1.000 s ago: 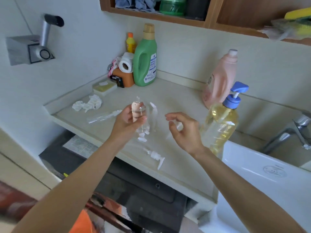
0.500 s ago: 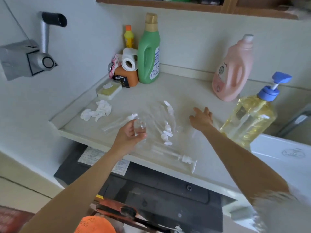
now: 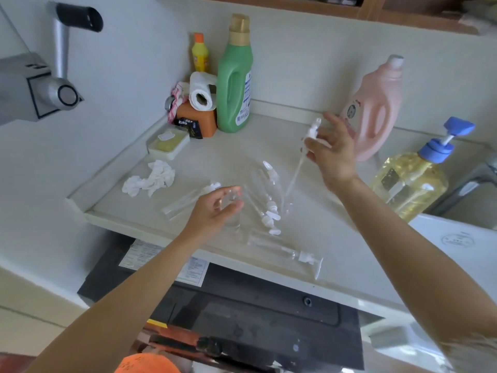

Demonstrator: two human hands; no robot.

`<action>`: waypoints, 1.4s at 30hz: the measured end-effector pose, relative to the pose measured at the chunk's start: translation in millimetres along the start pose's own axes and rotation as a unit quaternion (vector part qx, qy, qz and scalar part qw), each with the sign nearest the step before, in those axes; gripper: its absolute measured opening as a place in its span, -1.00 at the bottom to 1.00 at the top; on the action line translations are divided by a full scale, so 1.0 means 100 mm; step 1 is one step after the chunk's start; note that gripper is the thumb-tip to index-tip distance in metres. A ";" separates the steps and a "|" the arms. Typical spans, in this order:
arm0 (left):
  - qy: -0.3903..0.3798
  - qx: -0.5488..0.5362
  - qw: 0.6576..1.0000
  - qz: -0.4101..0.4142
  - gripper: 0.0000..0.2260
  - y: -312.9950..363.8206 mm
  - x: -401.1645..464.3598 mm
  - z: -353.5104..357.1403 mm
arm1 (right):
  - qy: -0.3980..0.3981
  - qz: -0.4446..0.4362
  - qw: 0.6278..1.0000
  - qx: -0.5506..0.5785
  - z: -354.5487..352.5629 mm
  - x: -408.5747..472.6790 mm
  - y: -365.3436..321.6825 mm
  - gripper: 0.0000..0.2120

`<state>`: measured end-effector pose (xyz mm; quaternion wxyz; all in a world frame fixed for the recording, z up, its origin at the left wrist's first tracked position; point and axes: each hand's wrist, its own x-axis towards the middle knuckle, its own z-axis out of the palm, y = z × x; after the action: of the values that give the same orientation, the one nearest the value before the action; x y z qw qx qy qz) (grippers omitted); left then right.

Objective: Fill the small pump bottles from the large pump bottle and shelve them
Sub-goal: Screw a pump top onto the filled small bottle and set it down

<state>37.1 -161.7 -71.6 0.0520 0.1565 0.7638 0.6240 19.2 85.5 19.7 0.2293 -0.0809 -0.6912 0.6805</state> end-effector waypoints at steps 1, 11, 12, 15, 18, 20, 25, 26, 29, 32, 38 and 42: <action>0.007 0.004 1.000 0.006 -0.72 -0.01 0.01 0.00 | -0.014 -0.029 0.998 0.047 0.08 -0.08 -0.12 -0.49; 0.029 -0.046 0.998 0.009 -0.79 0.04 0.00 0.09 | -0.078 -0.077 0.988 0.107 0.58 -0.48 -0.22 -0.62; 0.027 -0.050 0.998 0.008 -0.80 0.03 0.00 0.09 | -0.085 -0.077 0.989 0.098 0.62 -0.49 -0.20 -0.62; 0.016 -0.066 0.998 0.008 -0.81 0.01 0.01 0.10 | -0.107 -0.104 0.988 0.044 0.68 -0.51 -0.12 -0.59; 0.010 -0.080 0.997 0.012 -0.80 -0.03 0.02 0.09 | -0.177 -0.096 0.979 -0.023 0.71 -0.56 -0.03 -0.59; 0.015 -0.085 0.996 0.015 -0.79 -0.07 0.04 0.09 | -0.253 -0.083 0.961 -0.075 0.70 -0.60 0.05 -0.59; 0.015 -0.049 0.998 0.038 -0.74 -0.13 0.08 0.08 | -0.329 -0.128 0.911 -0.214 0.68 -0.68 0.17 -0.57; 0.012 -0.052 0.998 0.039 -0.78 -0.13 0.07 0.08 | -0.311 -0.150 0.903 -0.256 0.71 -0.68 0.18 -0.63; 0.000 -0.051 0.998 0.038 -0.82 -0.12 0.07 0.06 | -0.292 -0.192 0.865 -0.360 0.76 -0.61 0.13 -0.70; -0.001 -0.029 0.999 0.036 -0.92 -0.07 0.04 0.05 | -0.363 -0.172 0.838 -0.369 0.71 -0.51 0.00 -0.51; -0.004 -0.036 0.998 0.046 -0.79 -0.07 0.01 0.04 | -0.280 -0.171 0.847 -0.418 0.80 -0.56 0.01 -0.50; -0.005 -0.024 0.999 0.044 -0.72 -0.08 0.02 0.02 | -0.392 -0.228 0.798 -0.397 0.70 -0.48 -0.03 -0.43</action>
<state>34.4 -160.4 -79.9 0.0318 0.1921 0.7410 0.6427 32.5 1.5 14.4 0.0350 0.2692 -0.9299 0.2483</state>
